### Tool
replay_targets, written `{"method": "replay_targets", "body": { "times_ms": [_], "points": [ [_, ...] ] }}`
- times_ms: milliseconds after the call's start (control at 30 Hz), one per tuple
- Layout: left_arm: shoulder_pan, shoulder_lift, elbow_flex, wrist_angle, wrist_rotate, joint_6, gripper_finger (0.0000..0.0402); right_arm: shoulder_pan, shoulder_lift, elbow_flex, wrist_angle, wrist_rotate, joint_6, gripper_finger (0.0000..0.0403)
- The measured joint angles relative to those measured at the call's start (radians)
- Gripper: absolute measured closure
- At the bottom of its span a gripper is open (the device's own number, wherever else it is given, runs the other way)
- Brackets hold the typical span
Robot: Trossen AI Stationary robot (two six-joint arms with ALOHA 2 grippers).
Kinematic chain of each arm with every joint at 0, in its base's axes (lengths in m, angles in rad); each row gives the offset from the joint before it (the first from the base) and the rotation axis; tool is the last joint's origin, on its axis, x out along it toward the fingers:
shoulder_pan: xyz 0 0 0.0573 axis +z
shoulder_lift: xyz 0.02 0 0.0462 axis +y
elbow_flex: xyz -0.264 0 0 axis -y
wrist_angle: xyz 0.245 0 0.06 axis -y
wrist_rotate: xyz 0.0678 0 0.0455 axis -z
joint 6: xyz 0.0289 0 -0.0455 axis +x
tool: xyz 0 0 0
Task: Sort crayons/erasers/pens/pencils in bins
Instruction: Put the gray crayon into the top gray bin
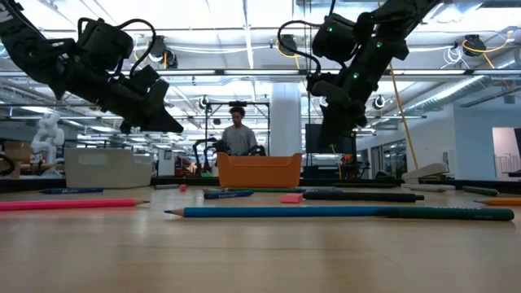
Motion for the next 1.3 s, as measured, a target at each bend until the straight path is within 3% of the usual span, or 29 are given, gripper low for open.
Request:
{"method": "replay_targets", "body": {
  "times_ms": [200,333,500,633,867,1067,1300],
  "points": [
    [0.059,0.0,0.037,0.0,0.1,-0.074,0.0399,-0.058,0.017,-0.001,0.015,-0.013,-0.005,0.0387],
    [0.092,0.0,0.082,-0.001,0.159,-0.102,0.0394,-0.069,0.04,-0.001,0.036,-0.079,-0.035,0.0344],
    [0.117,0.0,0.122,-0.001,0.173,-0.129,0.0384,-0.07,0.095,-0.001,0.047,-0.08,-0.107,0.0279],
    [0.12,0.0,0.132,-0.003,0.188,-0.127,0.0383,-0.071,0.158,-0.001,0.084,-0.078,-0.163,0.0253],
    [0.118,0.0,0.132,-0.032,0.196,-0.1,0.0383,-0.09,0.231,-0.001,0.14,-0.027,-0.207,0.0266],
    [0.105,0.0,0.132,-0.048,0.214,-0.079,0.0382,-0.14,0.295,0.003,0.131,-0.128,-0.15,0.0289],
    [0.082,0.0,0.132,-0.056,0.269,-0.021,0.0382,-0.148,0.328,0.002,0.106,-0.15,-0.24,0.0324]
  ]
}}
